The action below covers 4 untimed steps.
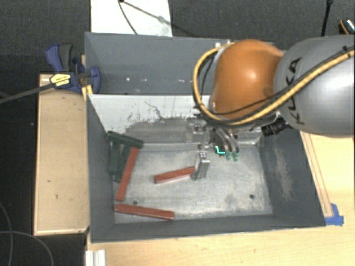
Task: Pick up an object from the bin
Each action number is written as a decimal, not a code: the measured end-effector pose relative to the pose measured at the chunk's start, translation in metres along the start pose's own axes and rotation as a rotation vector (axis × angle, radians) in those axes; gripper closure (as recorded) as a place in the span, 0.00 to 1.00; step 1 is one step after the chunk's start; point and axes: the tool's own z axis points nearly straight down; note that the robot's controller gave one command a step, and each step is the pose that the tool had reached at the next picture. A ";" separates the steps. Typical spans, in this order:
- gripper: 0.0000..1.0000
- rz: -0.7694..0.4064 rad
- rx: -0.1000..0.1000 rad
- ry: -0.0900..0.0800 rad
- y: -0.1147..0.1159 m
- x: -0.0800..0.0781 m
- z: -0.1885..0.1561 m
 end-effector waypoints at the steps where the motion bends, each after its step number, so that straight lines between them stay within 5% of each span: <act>1: 0.00 -0.047 0.001 0.001 -0.006 -0.005 0.123; 2: 0.00 -0.101 0.001 -0.002 -0.001 -0.014 0.153; 3: 1.00 -0.095 0.000 -0.004 -0.001 -0.015 0.151; 4: 1.00 -0.081 -0.002 -0.018 0.011 -0.049 -0.007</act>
Offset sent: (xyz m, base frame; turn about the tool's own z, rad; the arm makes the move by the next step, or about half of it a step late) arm 0.0057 -0.0056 -0.1197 -0.0489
